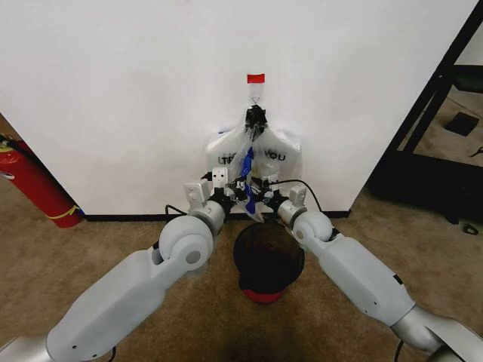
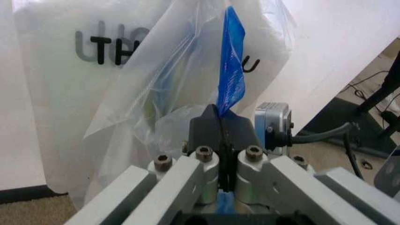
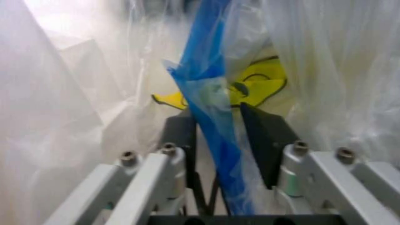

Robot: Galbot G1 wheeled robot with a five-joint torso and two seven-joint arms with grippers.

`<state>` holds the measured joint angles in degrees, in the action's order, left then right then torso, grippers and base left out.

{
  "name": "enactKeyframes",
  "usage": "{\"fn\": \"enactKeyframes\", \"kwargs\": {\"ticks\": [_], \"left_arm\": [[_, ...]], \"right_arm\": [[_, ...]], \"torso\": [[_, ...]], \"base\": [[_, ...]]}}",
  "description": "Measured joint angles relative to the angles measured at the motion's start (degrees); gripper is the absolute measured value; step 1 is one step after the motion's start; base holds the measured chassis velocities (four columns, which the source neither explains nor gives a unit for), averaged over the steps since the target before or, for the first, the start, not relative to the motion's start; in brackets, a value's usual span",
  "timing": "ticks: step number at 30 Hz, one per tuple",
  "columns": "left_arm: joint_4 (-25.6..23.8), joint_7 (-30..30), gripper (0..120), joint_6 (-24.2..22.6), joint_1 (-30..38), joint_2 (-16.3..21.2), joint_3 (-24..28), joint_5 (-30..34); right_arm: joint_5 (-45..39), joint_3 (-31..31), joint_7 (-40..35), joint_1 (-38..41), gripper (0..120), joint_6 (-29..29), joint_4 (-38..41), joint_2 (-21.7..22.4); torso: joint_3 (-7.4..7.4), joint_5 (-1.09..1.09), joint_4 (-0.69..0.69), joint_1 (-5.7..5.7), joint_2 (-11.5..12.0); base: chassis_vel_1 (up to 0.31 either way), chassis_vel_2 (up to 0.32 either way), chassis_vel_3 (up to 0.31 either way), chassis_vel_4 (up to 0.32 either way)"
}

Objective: Pick up the garbage bag from the wall and place it over the trash bin.

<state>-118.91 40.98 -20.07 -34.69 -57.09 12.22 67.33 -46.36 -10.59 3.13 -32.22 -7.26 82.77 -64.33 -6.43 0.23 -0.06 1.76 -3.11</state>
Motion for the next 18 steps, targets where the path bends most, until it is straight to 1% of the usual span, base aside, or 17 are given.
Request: {"fn": "enactKeyframes", "kwargs": {"ticks": [1,2,5,8,13,17,18], "left_arm": [[0.01,0.00,0,0.00,0.01,0.00,0.03,-0.01],[0.01,0.00,0,0.00,0.01,0.00,0.03,-0.01],[0.02,0.00,0,0.00,0.01,0.06,0.10,-0.03],[0.02,0.00,0,0.00,0.00,0.23,0.10,-0.05],[0.02,0.00,0,0.00,-0.20,0.30,-0.08,-0.09],[0.32,-0.39,0,0.02,-1.22,0.66,-1.53,-0.64],[0.32,-0.39,0,0.02,-1.22,0.66,-1.53,-0.64]], "right_arm": [[-0.02,0.03,0.00,-0.02,19,0.01,0.01,0.09],[-0.02,0.03,0.00,-0.02,19,0.01,0.01,0.09],[-0.37,0.27,-0.03,-0.32,8,0.09,0.53,0.37],[-0.79,0.48,-0.04,-0.74,0,0.26,1.31,0.75],[-2.28,1.64,-0.39,-1.77,0,0.29,2.87,1.29],[-5.81,5.28,-0.67,-4.66,0,0.63,7.40,2.77],[-5.81,5.28,-0.67,-4.66,0,0.63,7.40,2.77]], "torso": [[0.00,0.00,0.00,0.00,0.00],[0.00,0.00,0.00,0.00,0.00],[0.00,0.00,0.00,0.00,0.00],[0.00,0.00,0.00,0.00,0.00],[0.00,0.00,0.00,0.00,0.00],[0.00,-0.01,0.01,0.00,0.00],[0.00,-0.01,0.01,0.00,0.00]], "base": [[0.000,0.000,0.000,0.000],[0.000,0.000,0.000,0.000],[0.000,0.000,0.000,0.000],[0.000,0.000,0.000,0.000],[0.000,0.000,0.000,0.000],[0.000,0.000,0.000,0.000],[0.000,0.000,0.000,0.000]]}}
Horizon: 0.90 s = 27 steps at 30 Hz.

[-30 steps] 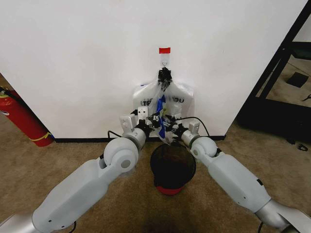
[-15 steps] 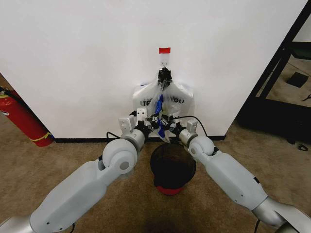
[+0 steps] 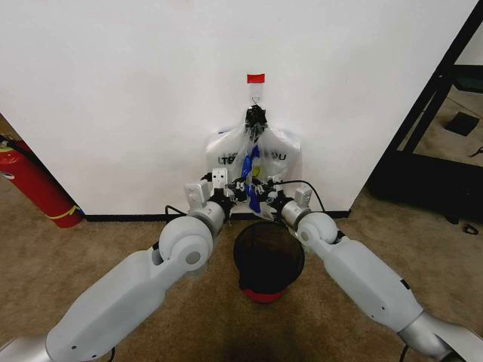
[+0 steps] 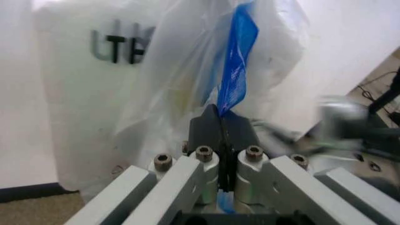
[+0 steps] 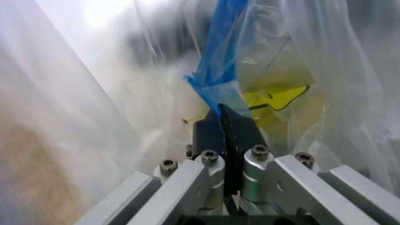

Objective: Pick up the garbage bag from the wall and place it over the trash bin.

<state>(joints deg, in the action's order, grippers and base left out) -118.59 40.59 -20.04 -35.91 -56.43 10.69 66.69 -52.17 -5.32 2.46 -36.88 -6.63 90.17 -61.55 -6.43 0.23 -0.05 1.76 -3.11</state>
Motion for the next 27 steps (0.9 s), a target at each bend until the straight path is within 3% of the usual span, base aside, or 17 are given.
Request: {"fn": "enactKeyframes", "kwargs": {"ticks": [7,13,18,22,27], "left_arm": [[-0.29,-0.94,0,0.45,-2.41,2.05,-2.97,-0.33],[-1.57,-0.82,0,0.53,-3.59,2.58,-3.62,-0.60],[-5.16,-0.32,0,0.56,-8.11,4.77,-7.14,-1.01],[-8.99,-0.16,0,0.57,-13.20,6.83,-10.48,-1.48],[-10.79,-0.56,0,0.74,-16.47,7.80,-10.91,-3.45]], "right_arm": [[-5.39,8.20,1.82,-10.28,0,4.94,10.31,6.12],[-5.31,10.59,4.88,-16.52,0,6.22,15.67,10.18],[-5.73,10.44,6.48,-18.08,0,6.38,19.17,10.83],[-5.89,10.70,7.50,-20.34,0,6.56,21.55,11.25],[-5.47,14.14,8.27,-25.11,0,6.90,23.84,11.44]], "torso": [[0.00,0.01,-0.01,0.00,0.00],[0.01,0.00,-0.06,0.00,0.00],[0.01,0.01,0.04,0.00,0.00],[0.01,0.00,0.02,-0.01,0.00],[0.01,0.01,-0.03,-0.01,0.00]], "base": [[0.000,0.000,0.000,0.000],[0.000,0.000,0.000,0.000],[0.000,0.000,0.000,0.000],[0.000,0.000,0.000,0.000],[0.000,0.000,0.000,0.000]]}}
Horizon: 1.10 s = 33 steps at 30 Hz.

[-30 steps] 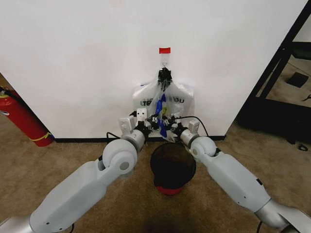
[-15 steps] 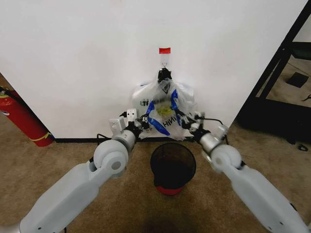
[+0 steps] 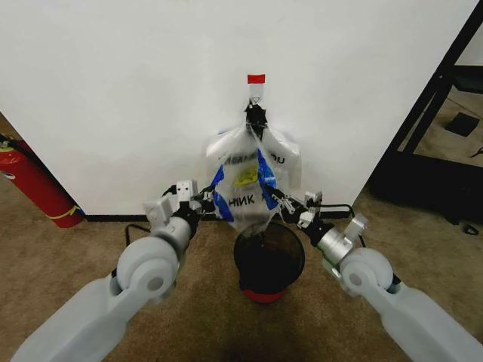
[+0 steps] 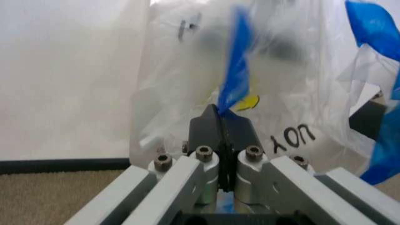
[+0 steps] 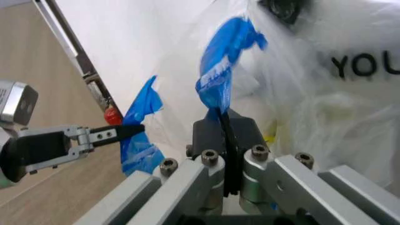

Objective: Pick up the garbage bag from the wall and place it over the trash bin.

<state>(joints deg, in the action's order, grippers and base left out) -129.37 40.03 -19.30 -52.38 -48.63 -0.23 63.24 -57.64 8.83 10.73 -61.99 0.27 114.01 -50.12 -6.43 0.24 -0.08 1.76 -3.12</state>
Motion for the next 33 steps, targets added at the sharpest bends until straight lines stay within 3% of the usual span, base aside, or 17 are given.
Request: {"fn": "enactKeyframes", "kwargs": {"ticks": [11,22,33], "left_arm": [[-6.11,-0.34,0,0.25,-6.46,1.28,-3.99,-1.79],[-13.70,-2.53,0,0.80,-2.09,5.01,-6.71,1.01],[-14.23,-2.27,0,1.03,-0.30,9.00,-9.06,8.57]], "right_arm": [[0.37,10.19,1.66,-13.59,0,1.22,6.77,-0.51],[-7.97,20.27,-6.55,-13.86,0,-0.84,19.47,-0.22],[-19.50,27.69,-14.72,-15.88,0,-3.88,29.49,2.76]], "torso": [[0.00,0.00,0.01,0.00,0.00],[0.00,-0.01,0.02,0.00,0.01],[0.00,0.00,0.02,0.00,0.01]], "base": [[0.000,0.000,0.000,0.000],[0.000,0.000,0.000,0.000],[0.000,0.000,0.000,0.000]]}}
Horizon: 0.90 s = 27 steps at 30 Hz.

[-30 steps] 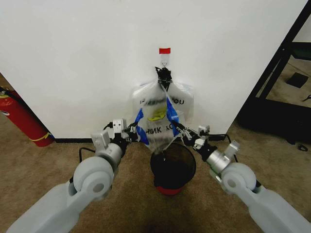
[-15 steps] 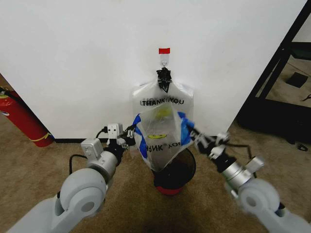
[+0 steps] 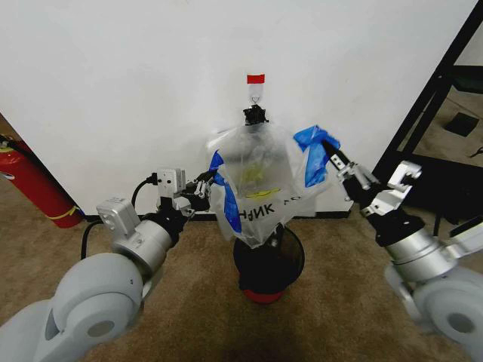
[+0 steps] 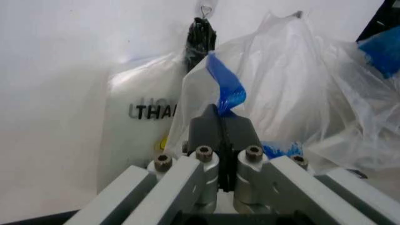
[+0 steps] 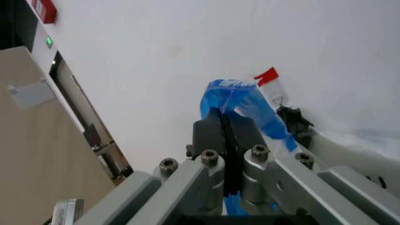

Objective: Pick up the garbage bag from the wall and place it over the trash bin.

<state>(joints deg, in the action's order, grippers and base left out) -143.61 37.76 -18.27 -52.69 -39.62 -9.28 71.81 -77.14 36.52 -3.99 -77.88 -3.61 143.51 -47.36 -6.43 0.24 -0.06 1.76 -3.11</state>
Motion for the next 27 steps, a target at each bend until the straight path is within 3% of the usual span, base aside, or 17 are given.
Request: {"fn": "enactKeyframes", "kwargs": {"ticks": [6,13,18,27], "left_arm": [[0.14,0.80,0,-0.07,-0.35,-0.97,0.48,0.93],[0.23,5.90,0,-1.21,-3.19,-3.65,0.85,4.46],[1.11,6.99,0,-1.17,-4.63,-6.12,2.37,5.37],[9.07,6.42,0,0.07,-8.77,-10.25,3.67,-0.32]], "right_arm": [[-0.10,0.20,-0.40,-0.97,0,-0.41,0.13,-0.67],[-0.33,-1.46,-2.77,-0.42,0,-1.63,-1.33,-2.15],[3.36,-5.58,-2.41,-1.31,0,-1.85,-3.17,-4.49],[11.93,-17.51,-2.52,0.18,0,0.31,-14.08,-11.98]], "torso": [[0.00,0.00,-0.01,0.00,0.00],[0.00,0.00,0.01,0.00,0.00],[0.00,-0.01,0.00,0.00,0.00],[-0.01,0.00,0.00,0.00,0.00]], "base": [[0.000,0.000,0.000,0.000],[0.000,0.000,0.000,0.000],[0.000,0.000,0.000,0.000],[0.000,0.000,0.000,0.000]]}}
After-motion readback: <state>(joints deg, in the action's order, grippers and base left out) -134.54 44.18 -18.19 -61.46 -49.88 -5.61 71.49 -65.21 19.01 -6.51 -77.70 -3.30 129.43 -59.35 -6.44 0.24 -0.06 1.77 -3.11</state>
